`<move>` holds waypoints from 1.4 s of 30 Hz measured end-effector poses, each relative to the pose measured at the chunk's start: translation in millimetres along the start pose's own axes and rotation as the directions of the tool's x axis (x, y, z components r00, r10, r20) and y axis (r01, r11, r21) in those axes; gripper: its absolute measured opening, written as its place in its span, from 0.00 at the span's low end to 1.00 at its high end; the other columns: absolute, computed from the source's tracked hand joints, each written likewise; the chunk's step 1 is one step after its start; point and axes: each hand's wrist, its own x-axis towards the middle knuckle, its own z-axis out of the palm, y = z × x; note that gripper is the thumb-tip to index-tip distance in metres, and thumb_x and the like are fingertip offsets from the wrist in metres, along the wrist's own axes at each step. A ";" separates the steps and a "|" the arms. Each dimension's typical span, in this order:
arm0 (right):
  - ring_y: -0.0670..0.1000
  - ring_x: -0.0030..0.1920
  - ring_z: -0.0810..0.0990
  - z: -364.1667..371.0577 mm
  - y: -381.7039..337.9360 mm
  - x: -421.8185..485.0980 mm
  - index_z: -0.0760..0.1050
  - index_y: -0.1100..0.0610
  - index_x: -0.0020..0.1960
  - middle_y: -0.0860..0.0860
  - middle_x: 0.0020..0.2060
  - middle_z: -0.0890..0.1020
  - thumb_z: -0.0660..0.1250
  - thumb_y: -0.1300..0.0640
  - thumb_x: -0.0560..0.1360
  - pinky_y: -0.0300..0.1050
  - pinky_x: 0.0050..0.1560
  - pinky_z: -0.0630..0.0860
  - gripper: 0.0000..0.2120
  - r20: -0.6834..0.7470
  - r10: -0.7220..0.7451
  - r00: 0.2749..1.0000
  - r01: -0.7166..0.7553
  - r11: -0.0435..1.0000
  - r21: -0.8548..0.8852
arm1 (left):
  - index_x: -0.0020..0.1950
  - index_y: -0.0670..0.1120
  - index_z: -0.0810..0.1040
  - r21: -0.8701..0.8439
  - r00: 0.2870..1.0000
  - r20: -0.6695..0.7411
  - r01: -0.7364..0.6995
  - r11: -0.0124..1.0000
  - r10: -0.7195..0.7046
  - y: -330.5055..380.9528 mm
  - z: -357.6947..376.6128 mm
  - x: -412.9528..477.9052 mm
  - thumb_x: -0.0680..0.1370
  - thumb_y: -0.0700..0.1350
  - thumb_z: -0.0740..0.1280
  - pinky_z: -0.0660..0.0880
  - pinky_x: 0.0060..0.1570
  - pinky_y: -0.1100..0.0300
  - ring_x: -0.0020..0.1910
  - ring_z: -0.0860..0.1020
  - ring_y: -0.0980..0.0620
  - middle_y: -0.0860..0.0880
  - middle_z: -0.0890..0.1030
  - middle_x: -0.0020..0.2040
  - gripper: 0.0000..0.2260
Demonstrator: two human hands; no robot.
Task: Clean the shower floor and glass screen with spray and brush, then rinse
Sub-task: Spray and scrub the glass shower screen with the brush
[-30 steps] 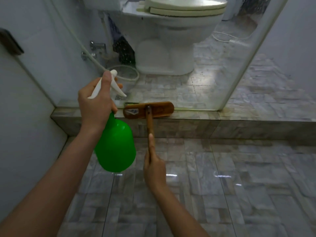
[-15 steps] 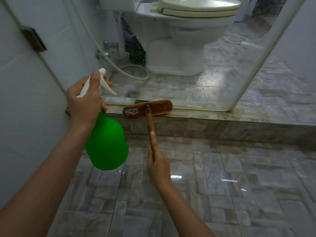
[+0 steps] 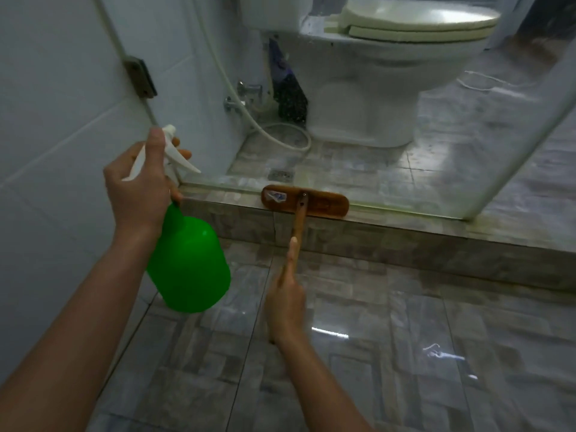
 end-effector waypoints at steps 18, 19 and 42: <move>0.52 0.30 0.72 68.3 -62.3 4.9 0.30 0.38 0.73 0.54 0.33 0.74 0.54 0.60 0.81 0.44 0.31 0.65 0.37 0.253 -0.209 0.945 0.233 0.970 -0.067 | 0.43 0.55 0.83 0.054 0.996 -0.090 0.030 0.998 -0.025 -13.6 -41.9 22.3 0.80 0.57 0.63 0.69 0.23 0.57 0.21 0.71 0.50 0.52 0.86 0.41 0.13; 0.52 0.29 0.72 59.2 -50.7 5.0 0.30 0.38 0.73 0.54 0.32 0.74 0.54 0.59 0.81 0.44 0.30 0.65 0.37 0.246 -0.229 0.942 0.255 0.964 -0.080 | 0.43 0.55 0.83 0.051 0.996 -0.089 0.028 0.998 -0.023 -14.4 -40.0 22.1 0.80 0.57 0.63 0.69 0.23 0.56 0.22 0.72 0.49 0.52 0.86 0.41 0.13; 0.47 0.26 0.65 -94.6 -92.9 84.3 0.28 0.46 0.74 0.52 0.31 0.64 0.53 0.66 0.81 0.40 0.21 0.63 0.38 0.509 -0.360 0.782 0.612 0.284 -0.738 | 0.44 0.53 0.83 0.026 0.989 -0.142 0.051 0.998 -0.047 -17.7 -49.8 29.6 0.81 0.57 0.62 0.69 0.22 0.60 0.19 0.70 0.52 0.50 0.87 0.43 0.14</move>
